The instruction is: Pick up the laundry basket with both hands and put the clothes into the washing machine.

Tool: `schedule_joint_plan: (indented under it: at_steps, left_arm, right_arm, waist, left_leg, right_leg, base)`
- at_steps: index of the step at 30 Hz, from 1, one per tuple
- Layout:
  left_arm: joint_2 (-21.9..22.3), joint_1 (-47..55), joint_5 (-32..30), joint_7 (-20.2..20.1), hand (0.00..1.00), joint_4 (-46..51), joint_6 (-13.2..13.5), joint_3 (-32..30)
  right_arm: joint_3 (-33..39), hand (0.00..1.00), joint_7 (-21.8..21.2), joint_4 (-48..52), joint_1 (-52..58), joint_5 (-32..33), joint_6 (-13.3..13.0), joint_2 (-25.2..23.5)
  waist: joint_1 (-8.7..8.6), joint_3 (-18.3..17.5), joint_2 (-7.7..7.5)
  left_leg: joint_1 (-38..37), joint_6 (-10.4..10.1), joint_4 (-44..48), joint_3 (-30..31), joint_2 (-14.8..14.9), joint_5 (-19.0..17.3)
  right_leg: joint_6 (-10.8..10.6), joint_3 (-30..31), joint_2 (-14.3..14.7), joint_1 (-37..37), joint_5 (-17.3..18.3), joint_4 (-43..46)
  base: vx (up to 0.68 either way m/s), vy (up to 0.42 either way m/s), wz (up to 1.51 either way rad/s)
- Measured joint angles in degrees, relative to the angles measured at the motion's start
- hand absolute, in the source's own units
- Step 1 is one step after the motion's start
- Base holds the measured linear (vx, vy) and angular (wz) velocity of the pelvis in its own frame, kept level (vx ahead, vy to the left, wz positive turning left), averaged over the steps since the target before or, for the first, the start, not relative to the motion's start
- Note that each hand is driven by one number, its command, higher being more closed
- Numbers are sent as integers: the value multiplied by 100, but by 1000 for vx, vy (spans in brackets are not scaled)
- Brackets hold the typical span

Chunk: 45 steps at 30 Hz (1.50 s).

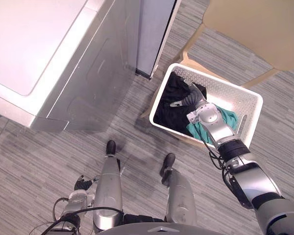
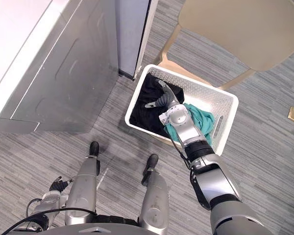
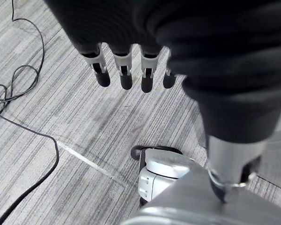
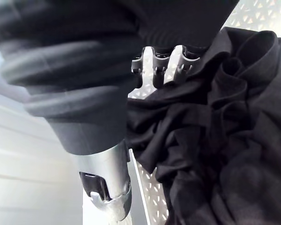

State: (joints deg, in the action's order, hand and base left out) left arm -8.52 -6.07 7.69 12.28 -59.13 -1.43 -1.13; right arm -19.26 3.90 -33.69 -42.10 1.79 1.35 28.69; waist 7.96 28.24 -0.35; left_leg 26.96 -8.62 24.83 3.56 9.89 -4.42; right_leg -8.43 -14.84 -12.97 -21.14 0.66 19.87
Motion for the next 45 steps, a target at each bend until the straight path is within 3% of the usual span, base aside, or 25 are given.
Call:
schedule_joint_plan:
  at_steps: [10, 13, 27, 28, 45]
  left_arm:
    - [-12, -17, 150, 14, 0, -6, 0, -48]
    - [22, -64, 301, 21, 0, -5, 2, -109]
    - [322, -167, 622, 241, 0, 487, 2, -789]
    - [329, -166, 639, 241, 0, 509, 2, -790]
    - [423, -194, 917, 377, 0, 1024, 63, -1010]
  right_arm:
    - [35, 0, 117, -1058, -779, 15, 153, 238]
    - [47, 0, 254, -1244, -852, 26, 171, 335]
    - [391, 0, 424, -970, -1052, 295, 269, 309]
    - [394, 100, 429, -968, -1053, 296, 269, 308]
    - [489, 100, 479, -751, -1077, 335, 271, -171]
  waist:
    - [3, 30, -55]
    - [74, 35, -62]
    - [245, 42, -74]
    - [262, 42, -74]
    - [220, 37, -93]
  left_leg:
    - [606, 6, 144, 113, 10, 48]
    - [819, 14, 237, 163, 11, 43]
    - [1872, 64, 617, 386, 5, 8]
    - [1884, 63, 620, 402, 2, 8]
    - [1992, 64, 590, 425, -7, 110]
  right_leg:
    - [15, -81, 58, -428, -159, -124]
    - [19, -127, 63, -558, -183, -123]
    - [28, -312, 53, -1338, -210, 82]
    - [33, -326, 51, -1338, -203, 91]
    - [52, -340, 31, -1455, -195, 188]
  base:
    - [-4, 0, 1]
    - [-7, 1, 3]
    - [-13, 4, 3]
    - [10, 6, 10]
    - [1, 1, 1]
